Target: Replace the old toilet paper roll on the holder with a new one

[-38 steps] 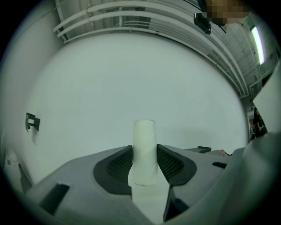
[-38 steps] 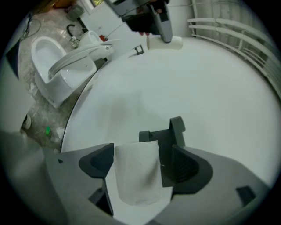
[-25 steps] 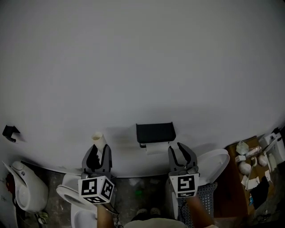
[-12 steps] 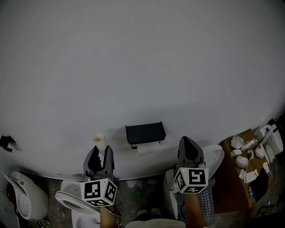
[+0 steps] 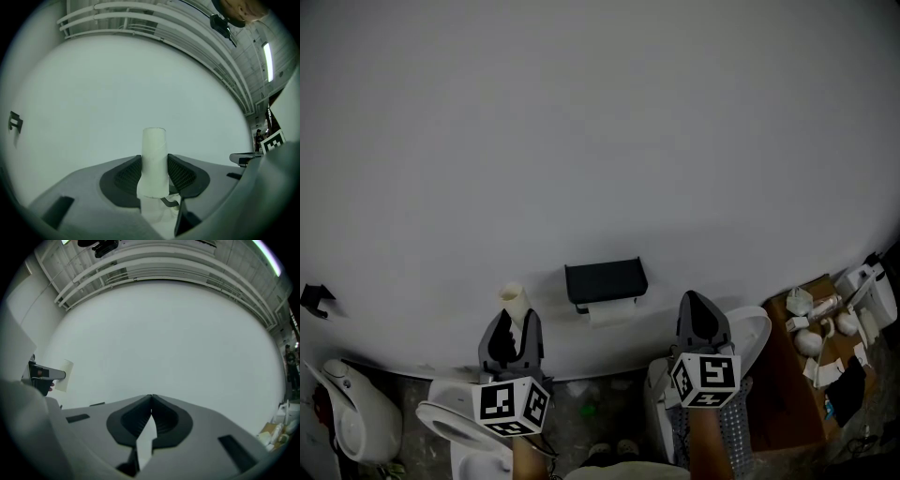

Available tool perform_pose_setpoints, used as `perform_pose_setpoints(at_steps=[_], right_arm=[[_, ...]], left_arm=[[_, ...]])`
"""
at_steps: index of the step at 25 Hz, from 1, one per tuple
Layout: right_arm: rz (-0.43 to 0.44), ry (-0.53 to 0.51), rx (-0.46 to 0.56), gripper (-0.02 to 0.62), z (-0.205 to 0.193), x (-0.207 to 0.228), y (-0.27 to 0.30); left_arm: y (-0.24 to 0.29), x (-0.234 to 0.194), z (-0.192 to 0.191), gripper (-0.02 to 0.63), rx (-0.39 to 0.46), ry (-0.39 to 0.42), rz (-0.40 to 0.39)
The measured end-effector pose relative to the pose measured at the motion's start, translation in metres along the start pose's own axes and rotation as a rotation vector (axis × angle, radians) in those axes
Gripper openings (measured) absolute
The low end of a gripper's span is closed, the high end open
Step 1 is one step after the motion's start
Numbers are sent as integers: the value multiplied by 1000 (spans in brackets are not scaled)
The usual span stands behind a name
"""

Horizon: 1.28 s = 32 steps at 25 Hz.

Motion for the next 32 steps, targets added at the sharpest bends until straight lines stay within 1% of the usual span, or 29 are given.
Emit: perform_pose_setpoints(at_steps=[16,25,32], right_arm=[[6,-10,-2,-9,2,4,-8],[4,2,-10,-9,0,4,-10],[18,12,-21,-9,-2,3,-10]], left_arm=[[-6,5,3,178,-7,26,12],[-7,6,3,178,-10,28,9],[-7,6,4,178,-9,35,16]])
Point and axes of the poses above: the fingertips, and each gripper's own axes: y forward along the fingers, x to its right, z out of its top, the point moved 3 cm from there along -y, backward along the fingers, and after that the axes turned 10 degrees about -z, right-handed, at the moved point
